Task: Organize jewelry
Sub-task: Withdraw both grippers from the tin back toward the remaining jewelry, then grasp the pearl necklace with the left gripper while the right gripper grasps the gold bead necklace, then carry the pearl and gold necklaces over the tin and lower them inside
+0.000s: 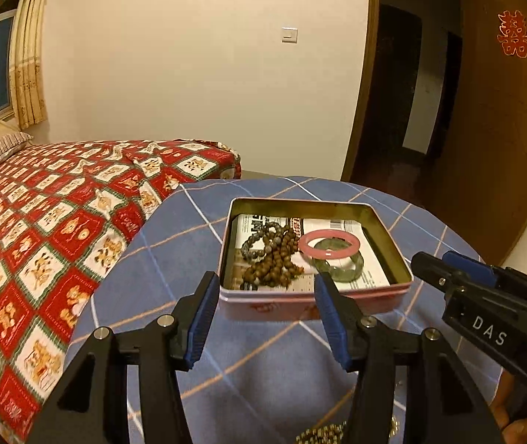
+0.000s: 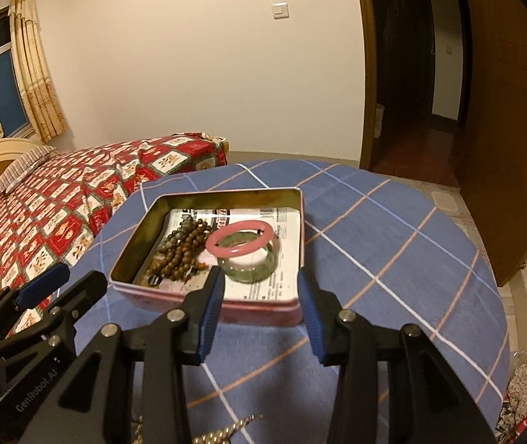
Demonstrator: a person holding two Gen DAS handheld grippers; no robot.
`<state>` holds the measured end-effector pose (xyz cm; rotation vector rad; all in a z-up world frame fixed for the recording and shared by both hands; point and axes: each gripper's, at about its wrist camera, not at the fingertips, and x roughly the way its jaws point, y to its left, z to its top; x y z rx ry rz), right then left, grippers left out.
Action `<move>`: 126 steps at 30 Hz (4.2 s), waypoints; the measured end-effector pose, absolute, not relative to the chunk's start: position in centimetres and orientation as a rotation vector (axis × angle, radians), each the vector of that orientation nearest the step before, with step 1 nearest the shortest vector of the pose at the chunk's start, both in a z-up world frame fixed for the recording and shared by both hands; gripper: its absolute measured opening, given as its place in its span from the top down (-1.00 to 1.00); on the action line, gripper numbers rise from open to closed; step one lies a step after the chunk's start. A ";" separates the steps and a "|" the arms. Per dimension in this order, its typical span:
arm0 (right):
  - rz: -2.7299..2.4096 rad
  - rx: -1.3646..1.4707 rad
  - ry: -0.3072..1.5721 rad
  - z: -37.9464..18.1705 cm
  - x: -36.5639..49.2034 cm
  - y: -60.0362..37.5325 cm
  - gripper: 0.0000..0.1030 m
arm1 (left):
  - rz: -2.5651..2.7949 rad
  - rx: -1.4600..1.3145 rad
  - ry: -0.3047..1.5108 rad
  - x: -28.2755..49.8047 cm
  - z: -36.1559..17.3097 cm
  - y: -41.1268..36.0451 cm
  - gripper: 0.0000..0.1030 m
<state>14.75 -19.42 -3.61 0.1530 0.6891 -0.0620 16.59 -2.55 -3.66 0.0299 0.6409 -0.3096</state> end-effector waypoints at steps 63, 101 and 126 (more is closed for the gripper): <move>-0.131 0.275 0.765 -6.8 5.1 -24.2 0.13 | -0.644 0.066 0.815 10.6 -6.8 -5.6 0.90; 0.289 0.179 0.932 -9.6 10.3 -13.7 0.68 | -0.416 -0.116 0.638 11.0 -2.1 4.8 0.90; 0.195 0.359 0.751 -4.4 11.3 -20.6 0.69 | -0.468 -0.096 0.677 14.4 -3.2 0.8 0.90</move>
